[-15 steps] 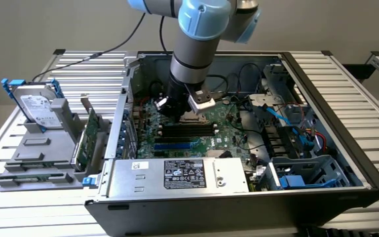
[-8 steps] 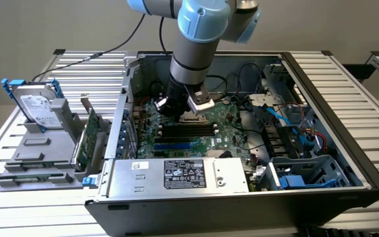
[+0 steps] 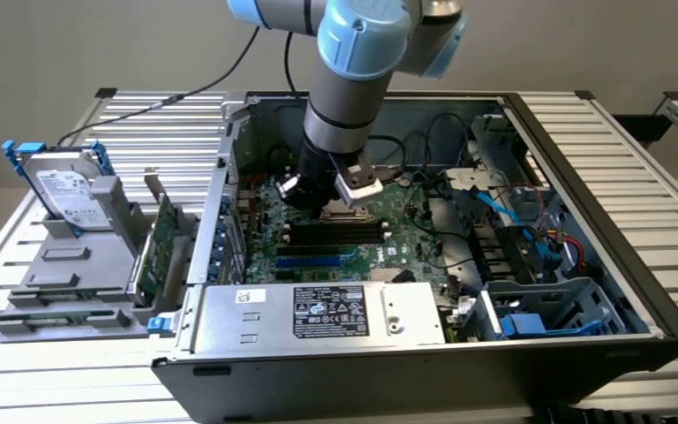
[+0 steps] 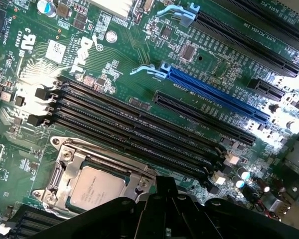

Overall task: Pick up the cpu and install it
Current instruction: 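Install the second cpu locking lever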

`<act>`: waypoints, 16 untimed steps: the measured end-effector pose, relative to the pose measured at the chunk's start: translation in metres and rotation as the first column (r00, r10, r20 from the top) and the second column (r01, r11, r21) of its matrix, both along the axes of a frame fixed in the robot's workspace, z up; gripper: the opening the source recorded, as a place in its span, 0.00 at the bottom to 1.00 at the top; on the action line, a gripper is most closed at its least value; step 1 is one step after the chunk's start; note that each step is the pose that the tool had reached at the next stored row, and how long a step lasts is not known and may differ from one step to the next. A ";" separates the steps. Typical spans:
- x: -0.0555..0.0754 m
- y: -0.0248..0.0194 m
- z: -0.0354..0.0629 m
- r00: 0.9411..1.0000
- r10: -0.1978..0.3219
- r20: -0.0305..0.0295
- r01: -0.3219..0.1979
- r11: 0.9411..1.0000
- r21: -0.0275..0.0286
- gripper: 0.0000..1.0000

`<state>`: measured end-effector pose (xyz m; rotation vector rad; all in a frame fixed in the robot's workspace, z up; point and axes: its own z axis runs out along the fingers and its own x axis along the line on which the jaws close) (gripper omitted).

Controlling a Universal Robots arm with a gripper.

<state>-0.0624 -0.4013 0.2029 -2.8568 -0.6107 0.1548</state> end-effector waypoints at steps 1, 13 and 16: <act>0.000 0.0003 -0.0013 1.000 0.000 0.000 0.000 1.000 0.000 0.11; -0.002 0.0045 -0.0086 1.000 -0.004 -0.001 0.004 1.000 0.000 0.11; -0.002 0.0045 -0.0036 1.000 -0.004 -0.003 0.004 1.000 -0.002 0.11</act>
